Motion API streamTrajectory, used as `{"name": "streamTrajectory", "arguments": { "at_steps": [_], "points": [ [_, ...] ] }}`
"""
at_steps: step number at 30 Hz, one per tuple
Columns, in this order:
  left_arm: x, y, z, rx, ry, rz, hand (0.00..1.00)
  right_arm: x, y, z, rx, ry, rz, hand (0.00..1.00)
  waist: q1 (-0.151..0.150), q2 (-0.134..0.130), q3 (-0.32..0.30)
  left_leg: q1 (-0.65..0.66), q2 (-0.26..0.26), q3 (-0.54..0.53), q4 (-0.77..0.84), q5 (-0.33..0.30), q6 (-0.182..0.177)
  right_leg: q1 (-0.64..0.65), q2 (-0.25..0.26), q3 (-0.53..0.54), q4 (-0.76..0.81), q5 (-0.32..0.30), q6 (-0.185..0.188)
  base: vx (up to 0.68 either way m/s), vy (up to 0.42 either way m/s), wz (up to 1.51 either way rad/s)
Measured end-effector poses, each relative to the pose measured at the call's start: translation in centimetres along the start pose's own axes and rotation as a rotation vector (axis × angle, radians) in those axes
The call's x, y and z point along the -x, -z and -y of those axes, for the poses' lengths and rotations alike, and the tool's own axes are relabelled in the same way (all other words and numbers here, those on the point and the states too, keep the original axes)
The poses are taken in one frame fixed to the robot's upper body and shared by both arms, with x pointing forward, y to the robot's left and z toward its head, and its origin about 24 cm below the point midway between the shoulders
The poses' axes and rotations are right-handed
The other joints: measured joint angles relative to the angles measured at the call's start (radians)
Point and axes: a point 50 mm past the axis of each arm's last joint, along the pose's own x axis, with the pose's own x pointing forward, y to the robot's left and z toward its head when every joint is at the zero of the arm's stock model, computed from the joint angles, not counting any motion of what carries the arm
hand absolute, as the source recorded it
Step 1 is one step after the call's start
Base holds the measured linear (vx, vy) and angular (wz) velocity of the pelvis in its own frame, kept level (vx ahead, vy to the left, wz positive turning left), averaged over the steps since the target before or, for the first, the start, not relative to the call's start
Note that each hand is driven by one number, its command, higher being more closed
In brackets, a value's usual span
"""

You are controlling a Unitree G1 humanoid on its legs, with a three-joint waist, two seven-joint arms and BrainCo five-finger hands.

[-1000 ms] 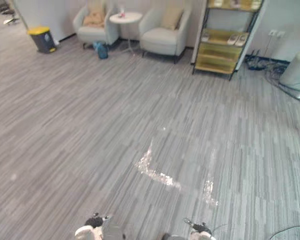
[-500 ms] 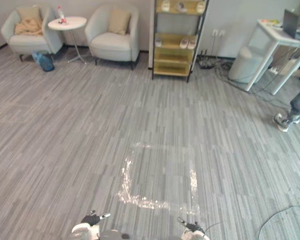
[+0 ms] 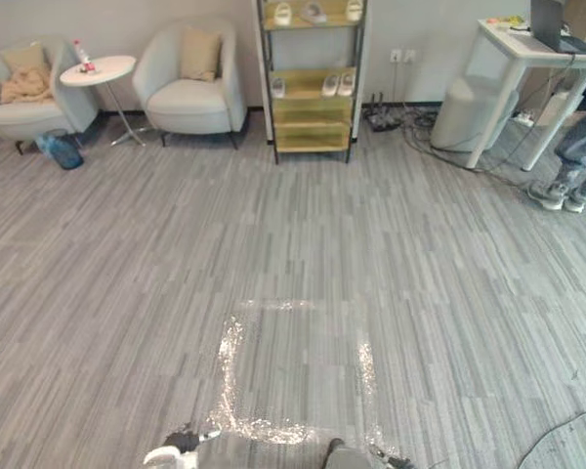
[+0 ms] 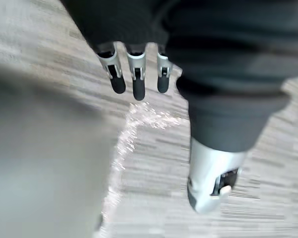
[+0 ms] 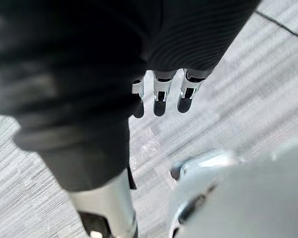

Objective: Pick up cushions and gather them together orderly.

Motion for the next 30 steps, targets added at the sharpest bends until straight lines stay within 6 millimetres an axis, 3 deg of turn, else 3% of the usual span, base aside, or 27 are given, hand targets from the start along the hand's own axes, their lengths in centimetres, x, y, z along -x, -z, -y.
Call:
{"name": "streamTrajectory", "arguments": {
  "at_steps": [2,4,5,7,13,15,16,18,19,21,23,25,28,29,30],
  "points": [
    [0.0,-0.3,0.0,-0.022,0.006,0.016,0.0,0.0,-0.2,-0.2,-0.004,-0.006,0.006,0.0,0.003,-0.007,0.001,-0.014,-0.058,0.08,-0.136,-0.06,0.002,0.049,-0.012,-0.003,-0.047,-0.001,-0.001,0.2,-0.094,0.14],
    [0.0,-0.3,0.3,-0.04,0.016,0.019,0.0,0.0,-0.3,-0.3,-0.005,-0.008,0.01,0.0,0.004,-0.004,0.0,-0.004,-0.113,0.104,-0.33,-0.051,0.005,0.058,-0.019,-0.004,-0.061,-0.004,0.006,0.15,0.002,-0.09],
    [0.0,-0.3,0.5,-0.042,0.027,0.018,0.0,0.0,-0.4,-0.2,-0.004,-0.007,0.012,0.0,0.017,0.013,-0.005,0.015,-0.147,0.102,-0.548,0.054,0.02,0.07,-0.006,0.001,-0.07,-0.008,0.022,0.16,0.027,-0.19],
    [0.0,-0.3,0.2,-0.047,0.026,0.018,0.0,0.1,0.4,-0.9,-0.01,-0.024,-0.009,0.0,0.036,-0.008,-0.016,0.073,-0.176,0.12,-0.637,0.08,0.036,0.101,-0.023,0.027,-0.091,-0.003,0.029,0.31,0.028,-0.17],
    [-0.1,-0.4,-0.1,-0.029,0.017,0.015,0.0,0.1,-0.3,-1.1,0.027,-0.03,0.017,0.0,0.041,-0.023,-0.015,0.144,-0.206,0.145,-0.658,0.065,0.071,0.135,-0.053,0.06,-0.074,-0.008,0.039,0.23,0.046,-0.1],
    [-0.1,0.0,-0.1,-0.016,0.016,-0.002,0.0,0.0,-0.9,-1.6,0.03,-0.044,0.032,0.0,0.045,-0.01,-0.011,0.202,-0.192,0.156,-0.699,0.04,0.074,0.087,-0.05,0.086,0.067,-0.032,0.077,0.1,0.056,-0.42],
    [-0.1,0.1,-0.2,-0.017,0.013,-0.007,0.0,0.1,-1.0,-2.0,0.04,-0.055,0.034,0.0,0.043,-0.008,-0.01,0.238,-0.19,0.169,-0.728,0.037,0.074,0.025,-0.059,0.1,0.217,-0.045,0.096,0.06,0.054,-0.29],
    [-0.1,0.1,-0.5,-0.027,0.008,-0.006,0.0,0.1,-0.7,-1.9,0.05,-0.057,0.028,0.0,0.034,-0.01,-0.01,0.265,-0.193,0.166,-0.741,0.037,0.076,-0.02,-0.077,0.101,0.307,-0.082,0.092,0.04,0.04,0.07],
    [-0.1,0.0,-1.0,-0.037,-0.003,-0.005,0.0,0.2,0.0,-2.2,0.068,-0.066,0.013,0.0,0.034,-0.044,-0.014,0.26,-0.214,0.149,-0.748,0.036,0.076,-0.024,-0.092,0.106,0.239,-0.08,0.074,0.03,-0.003,0.32],
    [-0.2,-0.3,-1.8,-0.042,-0.022,0.004,0.0,0.3,0.9,-1.9,0.064,-0.058,-0.009,0.0,0.033,-0.078,-0.016,0.259,-0.232,0.117,-0.748,0.034,0.072,0.005,-0.091,0.124,0.151,-0.077,0.068,0.09,-0.059,0.37],
    [-0.2,-0.3,-1.8,-0.029,-0.025,0.003,0.0,0.2,0.9,-1.8,0.06,-0.054,-0.011,0.0,0.036,-0.088,-0.023,0.241,-0.233,0.102,-0.748,0.035,0.07,0.039,-0.088,0.106,0.063,-0.076,0.067,0.08,-0.057,0.24],
    [-0.2,-0.1,-1.3,-0.024,-0.013,-0.002,0.0,0.2,0.8,-1.6,0.044,-0.044,-0.009,0.0,0.035,-0.063,-0.024,0.229,-0.235,0.088,-0.75,0.037,0.069,0.068,-0.081,0.092,-0.011,-0.063,0.064,0.05,-0.041,0.15],
    [-0.1,0.2,-0.9,-0.02,-0.006,-0.014,0.0,0.2,0.9,-1.2,0.041,-0.035,-0.01,0.0,0.035,-0.054,-0.031,0.228,-0.237,0.067,-0.751,0.037,0.069,0.103,-0.075,0.075,-0.059,-0.044,0.065,0.07,-0.009,0.17],
    [-0.2,-0.1,-1.5,-0.03,-0.019,-0.011,0.0,0.2,1.0,-2.0,0.09,-0.06,-0.017,0.0,0.038,-0.077,-0.031,0.227,-0.268,0.022,-0.772,0.055,0.082,0.154,-0.09,0.031,-0.157,0.006,0.071,0.02,0.0,0.04],
    [-0.2,-0.1,-1.5,-0.03,-0.019,-0.011,0.0,0.2,1.0,-2.0,0.09,-0.06,-0.017,0.0,0.038,-0.077,-0.031,0.227,-0.268,0.022,-0.772,0.055,0.082,0.154,-0.09,0.031,-0.157,0.006,0.071,0.0,0.0,0.0]
  ]
}}
